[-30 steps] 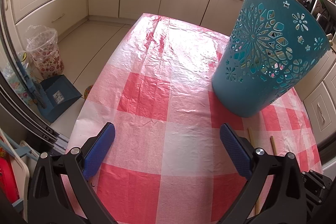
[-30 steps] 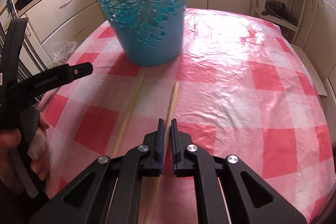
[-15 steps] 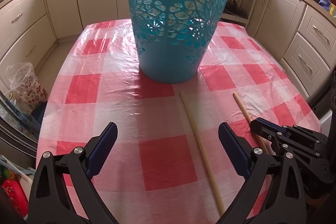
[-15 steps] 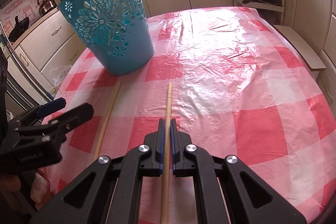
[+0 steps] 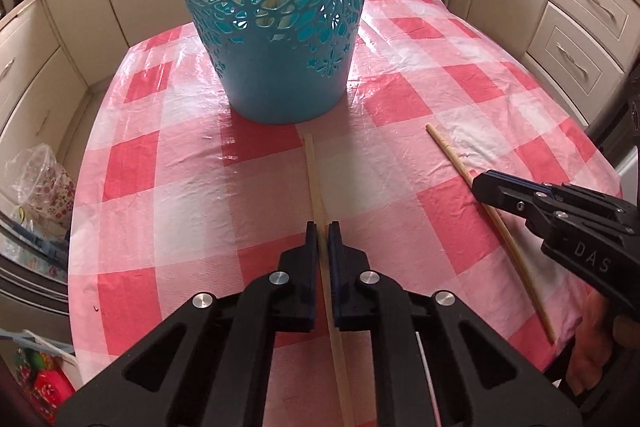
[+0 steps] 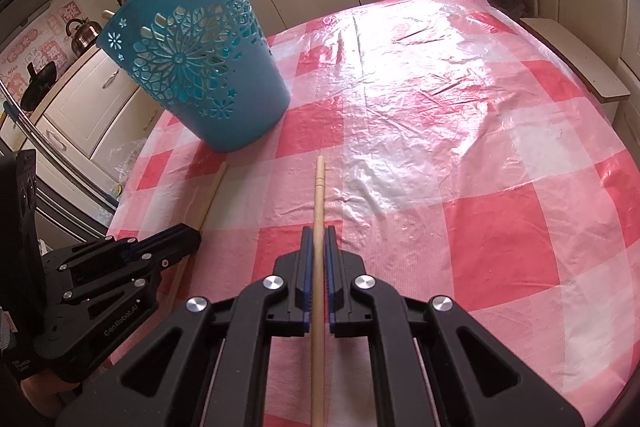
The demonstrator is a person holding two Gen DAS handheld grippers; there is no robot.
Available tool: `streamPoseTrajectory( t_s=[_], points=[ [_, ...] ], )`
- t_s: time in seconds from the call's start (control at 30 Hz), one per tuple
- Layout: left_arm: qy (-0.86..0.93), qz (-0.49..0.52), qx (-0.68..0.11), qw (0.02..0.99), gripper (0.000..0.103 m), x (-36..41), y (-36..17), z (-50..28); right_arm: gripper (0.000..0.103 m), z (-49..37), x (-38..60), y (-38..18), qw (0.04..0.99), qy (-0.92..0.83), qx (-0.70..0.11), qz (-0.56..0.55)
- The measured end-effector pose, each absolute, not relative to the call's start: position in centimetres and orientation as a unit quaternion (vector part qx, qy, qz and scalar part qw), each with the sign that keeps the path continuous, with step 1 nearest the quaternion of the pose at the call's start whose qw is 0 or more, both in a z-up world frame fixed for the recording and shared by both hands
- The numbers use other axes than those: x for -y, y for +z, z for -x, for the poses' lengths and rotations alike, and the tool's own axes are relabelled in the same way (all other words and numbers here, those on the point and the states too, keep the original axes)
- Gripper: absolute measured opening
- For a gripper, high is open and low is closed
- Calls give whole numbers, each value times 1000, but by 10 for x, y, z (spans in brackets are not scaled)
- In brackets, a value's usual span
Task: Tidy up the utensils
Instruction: 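Grasp a stick with the left tool while the right tool holds its stick, then lift the stick with the left tool over the basket and open it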
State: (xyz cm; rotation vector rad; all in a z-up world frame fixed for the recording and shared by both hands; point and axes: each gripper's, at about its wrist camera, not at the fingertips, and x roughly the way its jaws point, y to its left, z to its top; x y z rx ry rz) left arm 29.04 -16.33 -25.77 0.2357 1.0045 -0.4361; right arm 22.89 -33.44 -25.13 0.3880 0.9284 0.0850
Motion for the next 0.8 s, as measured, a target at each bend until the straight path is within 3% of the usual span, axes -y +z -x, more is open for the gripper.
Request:
streamPoseTrajectory(
  t_s=[0.23, 0.47, 0.8],
  points=[
    [-199, -119, -502, 833, 9, 160, -257, -301, 24, -229, 327, -249, 877, 53, -443, -179],
    [-195, -116, -492, 841, 5, 161, -258, -301, 25, -228, 323, -249, 882, 51, -438, -167],
    [-202, 24, -493, 846, 5, 108, -247, -298, 36, -230, 314, -249, 892, 47, -426, -140]
  ],
)
